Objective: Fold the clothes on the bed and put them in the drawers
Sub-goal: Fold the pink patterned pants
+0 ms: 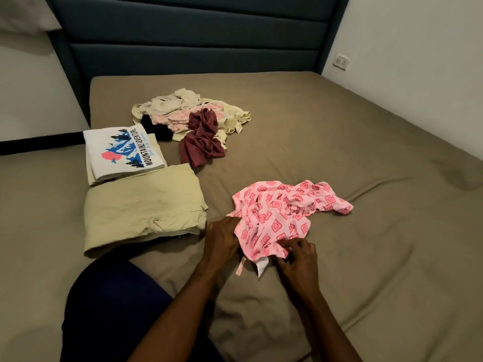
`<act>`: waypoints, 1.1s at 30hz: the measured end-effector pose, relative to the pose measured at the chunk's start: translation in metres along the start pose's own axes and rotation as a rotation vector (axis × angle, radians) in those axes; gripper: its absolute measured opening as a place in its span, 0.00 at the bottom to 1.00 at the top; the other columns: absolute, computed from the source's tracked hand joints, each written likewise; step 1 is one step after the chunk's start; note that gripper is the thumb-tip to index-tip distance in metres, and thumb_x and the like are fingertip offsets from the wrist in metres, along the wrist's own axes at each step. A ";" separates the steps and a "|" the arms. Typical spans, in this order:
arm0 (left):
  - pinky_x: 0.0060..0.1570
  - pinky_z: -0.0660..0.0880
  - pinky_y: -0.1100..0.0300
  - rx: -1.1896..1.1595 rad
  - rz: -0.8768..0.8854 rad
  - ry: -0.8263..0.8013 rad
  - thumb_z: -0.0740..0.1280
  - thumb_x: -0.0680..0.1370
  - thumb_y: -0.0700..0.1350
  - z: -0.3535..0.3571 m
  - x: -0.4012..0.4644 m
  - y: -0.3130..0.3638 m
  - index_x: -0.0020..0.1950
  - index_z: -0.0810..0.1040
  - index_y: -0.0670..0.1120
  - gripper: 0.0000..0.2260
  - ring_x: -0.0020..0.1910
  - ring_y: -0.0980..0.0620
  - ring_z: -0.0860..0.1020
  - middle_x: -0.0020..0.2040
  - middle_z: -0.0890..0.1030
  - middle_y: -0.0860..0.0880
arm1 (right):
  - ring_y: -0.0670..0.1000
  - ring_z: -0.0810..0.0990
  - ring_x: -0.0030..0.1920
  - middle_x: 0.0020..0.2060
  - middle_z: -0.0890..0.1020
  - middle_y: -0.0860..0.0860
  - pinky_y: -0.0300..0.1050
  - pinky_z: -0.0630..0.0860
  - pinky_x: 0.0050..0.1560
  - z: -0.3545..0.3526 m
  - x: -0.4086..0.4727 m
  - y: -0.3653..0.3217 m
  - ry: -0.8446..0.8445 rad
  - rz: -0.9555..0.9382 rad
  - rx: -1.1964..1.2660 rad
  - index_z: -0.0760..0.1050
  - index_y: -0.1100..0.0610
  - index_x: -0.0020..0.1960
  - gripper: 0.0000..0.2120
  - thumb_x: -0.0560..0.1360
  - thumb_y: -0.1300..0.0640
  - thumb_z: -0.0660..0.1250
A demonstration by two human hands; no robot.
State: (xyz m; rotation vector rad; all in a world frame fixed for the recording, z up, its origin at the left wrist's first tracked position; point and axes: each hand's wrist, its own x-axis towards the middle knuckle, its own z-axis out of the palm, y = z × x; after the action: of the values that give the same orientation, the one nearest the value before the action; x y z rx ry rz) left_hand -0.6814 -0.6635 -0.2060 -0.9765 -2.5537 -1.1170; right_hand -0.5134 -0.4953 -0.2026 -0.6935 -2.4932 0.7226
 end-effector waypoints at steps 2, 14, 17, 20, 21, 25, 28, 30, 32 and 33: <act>0.32 0.68 0.59 0.004 -0.142 0.098 0.73 0.76 0.47 -0.013 0.003 0.005 0.46 0.82 0.47 0.04 0.36 0.44 0.81 0.39 0.85 0.47 | 0.58 0.77 0.49 0.46 0.80 0.50 0.53 0.74 0.47 0.000 0.011 -0.007 0.111 0.068 0.015 0.78 0.51 0.51 0.10 0.75 0.47 0.65; 0.46 0.77 0.56 0.321 -0.469 -0.281 0.66 0.75 0.43 -0.094 0.073 0.030 0.56 0.84 0.49 0.12 0.50 0.42 0.84 0.52 0.85 0.46 | 0.65 0.80 0.53 0.52 0.81 0.60 0.53 0.77 0.51 -0.092 0.103 -0.038 0.096 0.404 -0.405 0.83 0.56 0.52 0.14 0.67 0.57 0.75; 0.43 0.85 0.49 -0.062 -0.541 -0.413 0.63 0.77 0.39 -0.098 0.073 0.041 0.66 0.82 0.50 0.20 0.37 0.43 0.86 0.55 0.85 0.45 | 0.61 0.86 0.47 0.42 0.87 0.56 0.46 0.80 0.49 -0.105 0.102 -0.039 -0.079 0.518 -0.221 0.84 0.55 0.46 0.07 0.68 0.59 0.70; 0.43 0.85 0.46 -0.193 -0.520 -0.540 0.66 0.77 0.38 -0.101 0.067 0.041 0.63 0.84 0.47 0.16 0.34 0.46 0.86 0.52 0.87 0.45 | 0.57 0.87 0.33 0.29 0.85 0.55 0.52 0.86 0.42 -0.121 0.096 -0.029 -0.247 0.622 -0.038 0.83 0.57 0.40 0.04 0.69 0.65 0.74; 0.45 0.85 0.46 -0.195 -0.522 -0.577 0.68 0.76 0.36 -0.101 0.064 0.039 0.58 0.86 0.43 0.13 0.35 0.46 0.86 0.48 0.87 0.44 | 0.57 0.87 0.32 0.30 0.85 0.56 0.54 0.86 0.42 -0.126 0.091 -0.026 -0.334 0.660 -0.017 0.84 0.59 0.42 0.04 0.70 0.66 0.76; 0.49 0.85 0.49 -0.334 -0.582 -0.624 0.73 0.73 0.34 -0.101 0.049 0.034 0.47 0.87 0.36 0.05 0.39 0.45 0.87 0.41 0.87 0.40 | 0.56 0.85 0.27 0.35 0.86 0.56 0.50 0.85 0.41 -0.132 0.063 -0.025 -0.469 0.694 -0.273 0.76 0.61 0.48 0.08 0.73 0.59 0.72; 0.44 0.85 0.49 -0.353 -0.624 -0.560 0.70 0.75 0.37 -0.095 0.036 0.037 0.45 0.87 0.38 0.05 0.35 0.45 0.86 0.36 0.86 0.42 | 0.60 0.87 0.33 0.34 0.85 0.62 0.49 0.84 0.38 -0.131 0.044 -0.023 -0.587 0.771 -0.067 0.75 0.67 0.49 0.08 0.77 0.61 0.68; 0.35 0.84 0.53 -0.267 -0.605 -0.483 0.67 0.76 0.40 -0.088 0.036 0.036 0.44 0.87 0.43 0.08 0.31 0.45 0.85 0.33 0.85 0.44 | 0.66 0.87 0.37 0.36 0.84 0.68 0.48 0.81 0.32 -0.130 0.038 -0.027 -0.567 0.831 0.237 0.76 0.71 0.52 0.13 0.80 0.59 0.66; 0.37 0.84 0.51 -0.123 -0.547 -0.437 0.65 0.76 0.45 -0.083 0.041 0.040 0.44 0.85 0.44 0.10 0.34 0.42 0.84 0.38 0.85 0.43 | 0.67 0.86 0.35 0.36 0.84 0.69 0.47 0.80 0.29 -0.124 0.043 -0.030 -0.423 0.851 0.385 0.78 0.67 0.53 0.12 0.81 0.57 0.64; 0.40 0.85 0.48 -0.074 -0.528 -0.427 0.63 0.75 0.48 -0.079 0.046 0.041 0.45 0.85 0.44 0.12 0.37 0.40 0.84 0.40 0.85 0.42 | 0.66 0.86 0.34 0.36 0.85 0.67 0.48 0.80 0.28 -0.121 0.050 -0.030 -0.351 0.876 0.465 0.78 0.65 0.53 0.12 0.82 0.57 0.61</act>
State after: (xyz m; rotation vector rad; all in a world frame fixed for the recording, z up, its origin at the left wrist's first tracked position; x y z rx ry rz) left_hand -0.6969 -0.6765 -0.1077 -0.6140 -3.2672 -1.2368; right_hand -0.4967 -0.4458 -0.0790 -1.5862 -2.0749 1.7827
